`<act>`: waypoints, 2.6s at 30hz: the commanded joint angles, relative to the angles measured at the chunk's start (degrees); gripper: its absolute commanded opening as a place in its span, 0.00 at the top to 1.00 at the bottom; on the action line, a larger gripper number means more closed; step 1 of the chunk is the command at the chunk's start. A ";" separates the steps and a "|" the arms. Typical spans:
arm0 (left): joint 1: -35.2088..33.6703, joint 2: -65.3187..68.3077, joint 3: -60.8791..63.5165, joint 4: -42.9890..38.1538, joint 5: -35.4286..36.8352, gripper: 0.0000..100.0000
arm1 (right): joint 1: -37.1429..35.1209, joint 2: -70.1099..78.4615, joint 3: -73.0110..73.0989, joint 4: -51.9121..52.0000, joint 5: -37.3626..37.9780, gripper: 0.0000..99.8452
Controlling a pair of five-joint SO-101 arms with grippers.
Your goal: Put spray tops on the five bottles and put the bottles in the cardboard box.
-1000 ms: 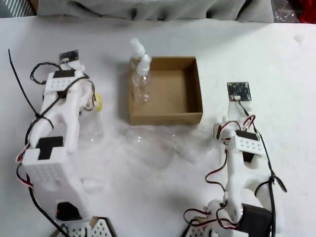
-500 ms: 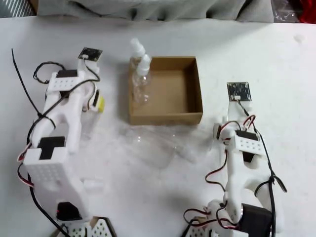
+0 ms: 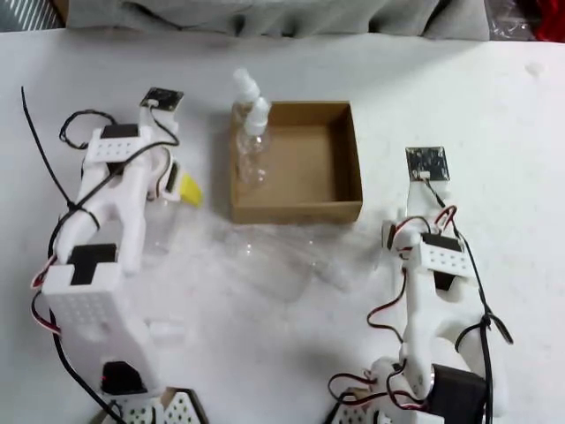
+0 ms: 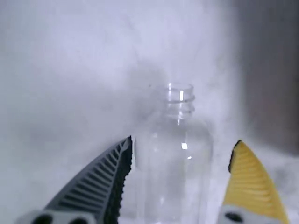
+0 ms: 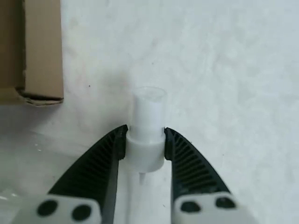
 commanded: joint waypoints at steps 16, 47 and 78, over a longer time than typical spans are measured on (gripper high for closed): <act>0.66 -0.66 -5.45 3.34 -0.70 0.71 | -1.01 0.22 -1.93 -1.01 0.79 0.99; 2.77 -26.33 -2.46 13.54 -0.35 0.98 | 0.04 0.22 -1.93 -1.01 0.79 0.99; 7.52 -95.69 63.74 -30.68 12.75 0.98 | 2.24 -0.92 -13.01 -0.13 0.70 0.99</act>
